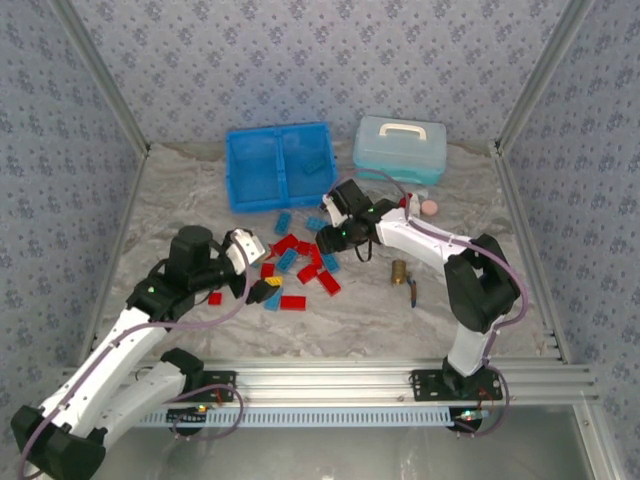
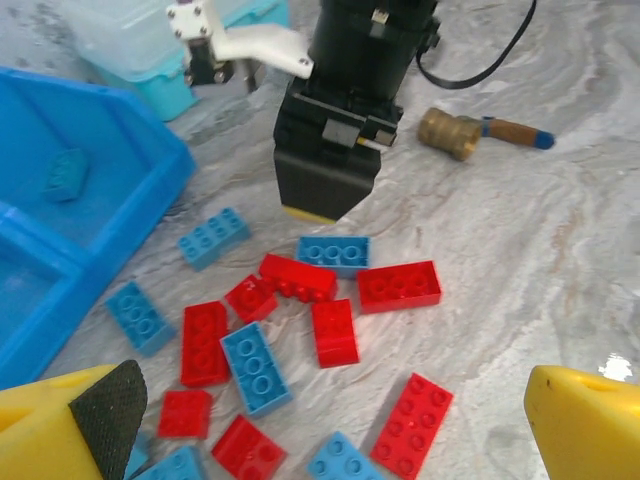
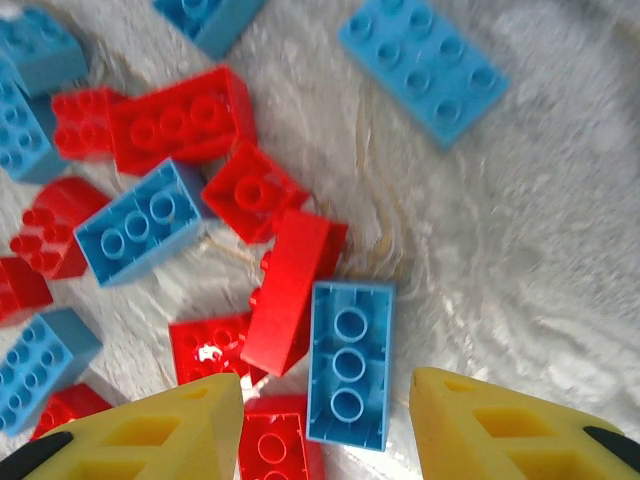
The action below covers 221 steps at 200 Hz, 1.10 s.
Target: Sort the legos into containers by color
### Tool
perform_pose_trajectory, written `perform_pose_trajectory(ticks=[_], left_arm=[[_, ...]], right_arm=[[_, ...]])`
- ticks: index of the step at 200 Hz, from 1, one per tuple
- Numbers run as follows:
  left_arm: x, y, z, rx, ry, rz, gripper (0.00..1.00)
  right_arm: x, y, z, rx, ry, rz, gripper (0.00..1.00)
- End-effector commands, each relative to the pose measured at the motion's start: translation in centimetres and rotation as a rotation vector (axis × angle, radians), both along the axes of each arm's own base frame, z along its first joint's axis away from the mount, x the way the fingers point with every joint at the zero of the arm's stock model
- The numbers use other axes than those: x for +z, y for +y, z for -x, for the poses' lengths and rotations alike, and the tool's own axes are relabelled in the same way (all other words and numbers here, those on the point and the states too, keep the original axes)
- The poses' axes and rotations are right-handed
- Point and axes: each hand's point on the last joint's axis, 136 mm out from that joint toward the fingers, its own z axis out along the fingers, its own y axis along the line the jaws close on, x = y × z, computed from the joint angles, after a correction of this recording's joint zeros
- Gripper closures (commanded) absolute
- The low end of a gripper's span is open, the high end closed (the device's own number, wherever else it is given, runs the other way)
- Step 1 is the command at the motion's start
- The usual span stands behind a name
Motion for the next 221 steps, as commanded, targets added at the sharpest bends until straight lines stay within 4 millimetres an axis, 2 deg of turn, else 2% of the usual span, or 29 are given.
perform_pose_trajectory(ticks=[1, 71, 136, 197, 221], left_arm=[[1.4, -1.2, 0.9, -0.096, 0.005, 0.046, 0.01], [0.9, -1.1, 0.5, -0.076, 0.011, 0.029, 0.01], [0.8, -1.1, 0.4, -0.073, 0.016, 0.023, 0.01], [0.8, -0.9, 0.2, -0.062, 0.013, 0.018, 0.01], [0.7, -0.9, 0.2, -0.061, 0.016, 0.015, 0.01]], right_arm=[[0.1, 1.5, 0.3, 0.05, -0.01, -0.061, 0.5], [-4.2, -0.1, 0.9, 0.047, 0.027, 0.035, 0.5], [-6.2, -0.7, 1.5, 0.063, 0.026, 0.129, 0.5], [-7.3, 0.0, 2.1, 0.085, 0.043, 0.149, 0.46], [-8.0, -0.2, 2.0, 0.07, 0.053, 0.164, 0.48]])
